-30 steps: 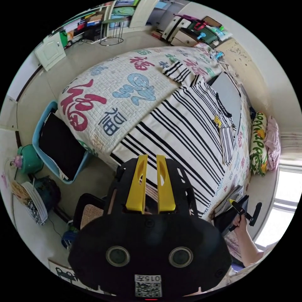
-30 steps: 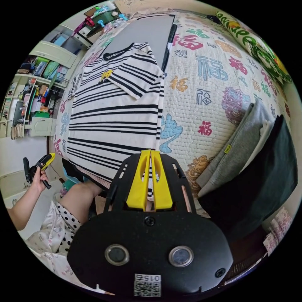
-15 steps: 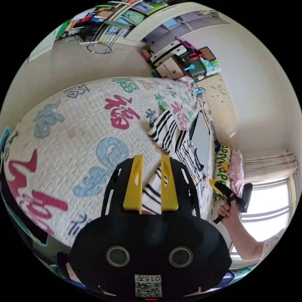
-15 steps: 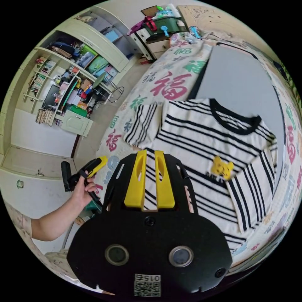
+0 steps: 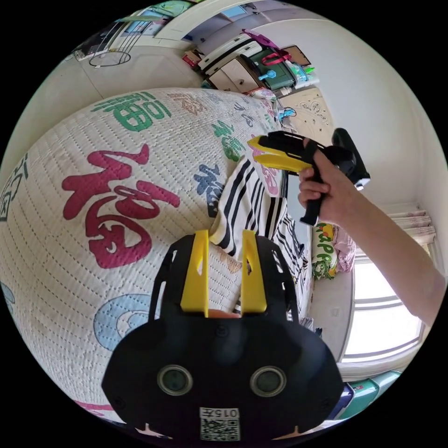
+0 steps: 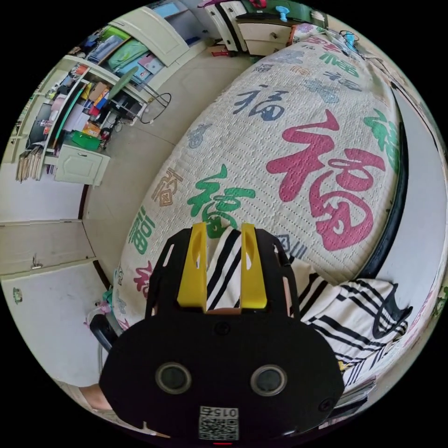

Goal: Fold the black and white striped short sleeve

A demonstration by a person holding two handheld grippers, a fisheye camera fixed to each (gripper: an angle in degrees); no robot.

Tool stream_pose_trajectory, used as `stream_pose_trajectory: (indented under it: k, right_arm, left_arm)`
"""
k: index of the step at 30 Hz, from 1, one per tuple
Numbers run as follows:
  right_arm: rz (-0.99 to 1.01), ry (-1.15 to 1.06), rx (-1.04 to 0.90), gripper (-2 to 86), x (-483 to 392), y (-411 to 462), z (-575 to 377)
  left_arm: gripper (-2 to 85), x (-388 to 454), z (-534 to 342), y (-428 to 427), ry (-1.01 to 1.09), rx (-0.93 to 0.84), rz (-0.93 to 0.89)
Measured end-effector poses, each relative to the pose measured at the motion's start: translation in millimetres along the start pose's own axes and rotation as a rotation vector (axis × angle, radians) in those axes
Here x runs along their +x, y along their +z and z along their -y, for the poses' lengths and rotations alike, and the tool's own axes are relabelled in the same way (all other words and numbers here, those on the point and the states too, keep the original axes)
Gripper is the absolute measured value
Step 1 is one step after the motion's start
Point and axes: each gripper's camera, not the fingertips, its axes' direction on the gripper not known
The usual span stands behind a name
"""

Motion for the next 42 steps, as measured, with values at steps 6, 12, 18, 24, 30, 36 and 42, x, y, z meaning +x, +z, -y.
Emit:
stream_pose_trajectory:
  k: [6,12,18,24,30,36,42]
  right_arm:
    - [-0.182,-0.047,-0.131,4.2,33,56,30]
    - [-0.076,-0.139,-0.023,-0.8,83,-4,1]
    - [-0.118,-0.030,0.117,-1.0,184,-114,-95]
    - [-0.206,0.226,0.062,-1.0,296,-137,-196]
    - [-0.209,0.379,-0.010,-0.9,374,-110,-246]
    - [-0.163,0.488,-0.098,-0.6,433,-106,-281]
    - [-0.110,0.456,0.022,4.7,462,-158,-313]
  left_arm:
    - [1.6,-13,-14,-31,-0.027,0.008,-0.012]
    - [-0.3,17,-30,-65,0.151,0.044,0.007]
    - [-0.5,77,-72,-81,0.471,-0.004,-0.086]
    - [-0.4,118,-141,-41,0.688,-0.208,-0.133]
    - [-0.2,127,-198,-1,0.799,-0.379,-0.086]
    - [1.7,138,-235,19,0.884,-0.523,-0.069]
    - [7.5,157,-236,19,0.817,-0.422,-0.002]
